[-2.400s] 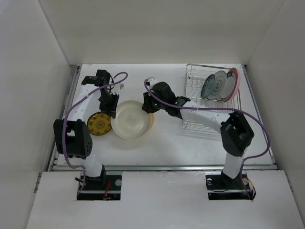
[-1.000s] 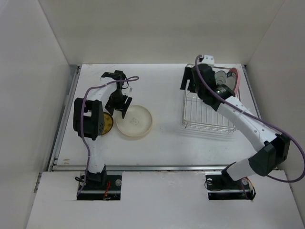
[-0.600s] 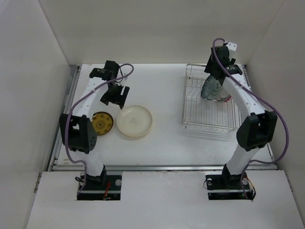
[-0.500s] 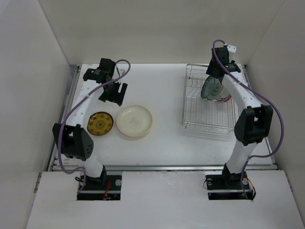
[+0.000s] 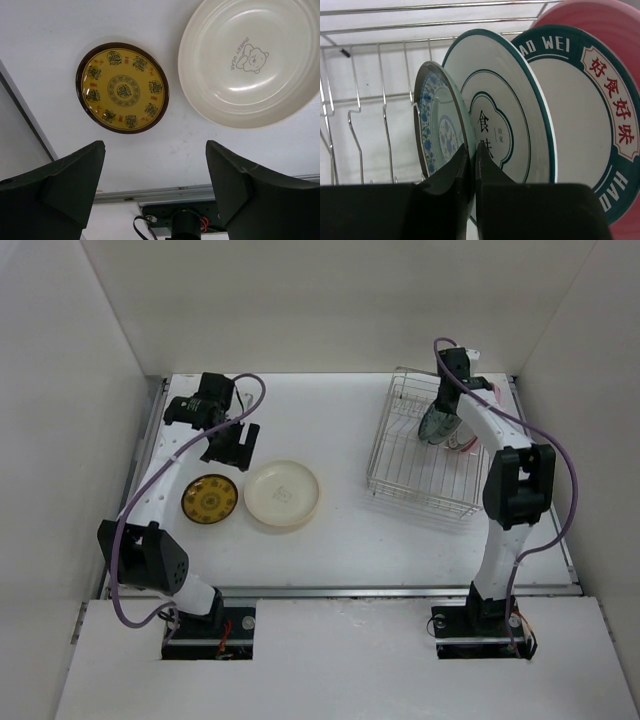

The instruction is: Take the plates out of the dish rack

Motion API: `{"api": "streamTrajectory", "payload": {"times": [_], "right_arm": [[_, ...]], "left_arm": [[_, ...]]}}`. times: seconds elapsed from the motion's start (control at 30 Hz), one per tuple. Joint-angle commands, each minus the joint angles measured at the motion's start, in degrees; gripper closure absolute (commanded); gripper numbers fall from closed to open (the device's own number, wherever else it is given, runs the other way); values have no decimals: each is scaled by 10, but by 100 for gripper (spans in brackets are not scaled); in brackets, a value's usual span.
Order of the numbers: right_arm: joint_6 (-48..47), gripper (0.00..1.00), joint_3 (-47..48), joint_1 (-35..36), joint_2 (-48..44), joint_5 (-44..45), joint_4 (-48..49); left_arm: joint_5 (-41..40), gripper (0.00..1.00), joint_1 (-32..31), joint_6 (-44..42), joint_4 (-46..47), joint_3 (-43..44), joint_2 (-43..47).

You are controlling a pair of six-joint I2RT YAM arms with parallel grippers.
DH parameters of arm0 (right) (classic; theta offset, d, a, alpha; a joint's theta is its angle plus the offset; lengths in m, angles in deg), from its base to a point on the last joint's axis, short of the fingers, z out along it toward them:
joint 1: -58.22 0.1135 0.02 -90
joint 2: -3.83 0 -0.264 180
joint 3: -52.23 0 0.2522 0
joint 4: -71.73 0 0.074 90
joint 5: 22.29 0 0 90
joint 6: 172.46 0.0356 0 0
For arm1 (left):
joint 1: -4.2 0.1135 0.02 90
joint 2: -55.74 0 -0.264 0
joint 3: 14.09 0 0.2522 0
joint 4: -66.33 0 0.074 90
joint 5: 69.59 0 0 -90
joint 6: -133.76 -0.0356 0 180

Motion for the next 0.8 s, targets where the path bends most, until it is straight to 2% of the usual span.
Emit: {"api": "streamTrajectory", "payload": {"times": [0.0, 0.1, 0.2, 0.4, 0.47, 0.53, 0.57, 0.63, 0.67, 0.7, 0.77], "right_arm": [[41, 100, 1, 5, -50, 29, 14], [18, 100, -6, 28, -110, 97, 14], [6, 100, 0, 52, -169, 152, 1], [-28, 100, 1, 113, -246, 201, -12], [-33, 100, -27, 146, -259, 157, -13], [-50, 100, -70, 180, -294, 88, 32], [-50, 100, -126, 189, -308, -7, 57], [-50, 100, -186, 195, -348, -118, 149], [-38, 100, -215, 200, -358, -226, 181], [-31, 100, -257, 207, -365, -269, 209], [-20, 100, -282, 224, -365, -331, 276]], "left_arm": [[-13, 19, 5, -1, -5, -10, 40], [17, 18, 5, -14, -11, -10, 45], [56, 12, 5, -29, -16, -10, 51], [125, 8, 5, -46, -27, -5, 52], [145, 8, 5, -46, -32, 1, 52], [185, 8, 5, -57, -32, 1, 52], [201, 8, 5, -57, -32, 7, 52], [233, 7, 5, -68, -44, 14, 52], [266, 6, 5, -68, -44, 21, 52], [282, 6, 5, -68, -51, 28, 52], [319, 6, 5, -73, -51, 34, 52]]}}
